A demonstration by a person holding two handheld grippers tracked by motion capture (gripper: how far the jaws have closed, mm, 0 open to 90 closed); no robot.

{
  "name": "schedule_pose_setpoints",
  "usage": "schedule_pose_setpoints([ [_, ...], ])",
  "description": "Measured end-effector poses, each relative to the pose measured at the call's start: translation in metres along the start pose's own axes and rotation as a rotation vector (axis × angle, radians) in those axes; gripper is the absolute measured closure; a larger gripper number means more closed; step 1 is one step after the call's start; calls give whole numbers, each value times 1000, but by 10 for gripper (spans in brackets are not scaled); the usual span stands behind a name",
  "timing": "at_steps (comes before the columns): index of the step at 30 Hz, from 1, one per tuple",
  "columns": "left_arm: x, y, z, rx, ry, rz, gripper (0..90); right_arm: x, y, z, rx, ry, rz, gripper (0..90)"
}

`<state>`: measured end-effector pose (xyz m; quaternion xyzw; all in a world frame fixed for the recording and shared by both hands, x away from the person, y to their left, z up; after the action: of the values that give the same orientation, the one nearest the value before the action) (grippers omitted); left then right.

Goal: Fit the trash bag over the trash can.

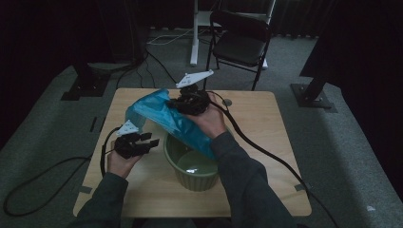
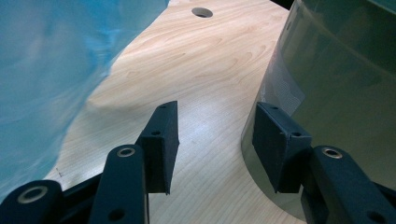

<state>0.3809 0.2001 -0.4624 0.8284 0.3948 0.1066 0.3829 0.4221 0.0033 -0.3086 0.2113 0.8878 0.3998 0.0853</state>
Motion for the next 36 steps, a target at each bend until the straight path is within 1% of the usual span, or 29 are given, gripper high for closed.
schedule_pose_setpoints([
  [2, 0, 0, -1, -2, 0, 0, 509, -3, -5, 1, 24, -28, -8, 894],
  [4, 1, 0, -1, 0, 2, -1, 509, -4, -10, 1, 41, -39, -17, 894],
  [6, 1, -1, -1, 4, 8, 0, 509, -5, -14, -1, 39, -28, -24, 894],
  [10, 0, 0, -3, -5, 16, 0, 509, -9, -23, -3, 74, -46, -28, 894],
  [13, 1, 0, -5, -15, 30, -4, 508, -12, -28, -8, 65, -48, -29, 894],
  [15, 1, 0, -6, -19, 32, -7, 506, -15, -34, -10, 72, -53, -20, 894],
  [17, 3, 0, -8, -34, 40, -19, 505, -17, -40, -14, 69, -47, -10, 894],
  [19, 5, 0, -11, -46, 46, -25, 501, -18, -46, -16, 76, -58, -13, 894],
  [20, 5, 0, -12, -55, 48, -31, 495, -19, -49, -18, 74, -52, -5, 894],
  [23, 6, 1, -16, -75, 59, -35, 489, -22, -56, -21, 75, -57, 5, 893],
  [26, 7, 3, -19, -94, 64, -40, 477, -24, -62, -24, 62, -35, 25, 894],
  [29, 7, 4, -19, -98, 70, -40, 477, -24, -67, -25, 66, -29, 27, 893],
  [30, 5, 7, -17, -98, 75, -34, 476, -24, -72, -26, 63, -13, 32, 893],
  [32, 4, 8, -16, -98, 71, -30, 469, -24, -74, -26, 62, -10, 36, 893],
  [33, 1, 12, -12, -93, 78, -17, 465, -23, -76, -27, 68, -9, 33, 893],
  [36, -1, 16, -8, -91, 89, -6, 462, -20, -76, -27, 64, 1, 26, 892],
])
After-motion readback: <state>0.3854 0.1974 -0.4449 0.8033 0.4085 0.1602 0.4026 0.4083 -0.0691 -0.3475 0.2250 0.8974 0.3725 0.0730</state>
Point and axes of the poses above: each handheld gripper's, and its own axes: z roughly forward along the jaws, y roughly out of its top, x roughly to its left, the point moved 4 cm from there along z, roughly forward along the jaws, and after that the axes turned 11 degrees about x, right-handed, at the moved point
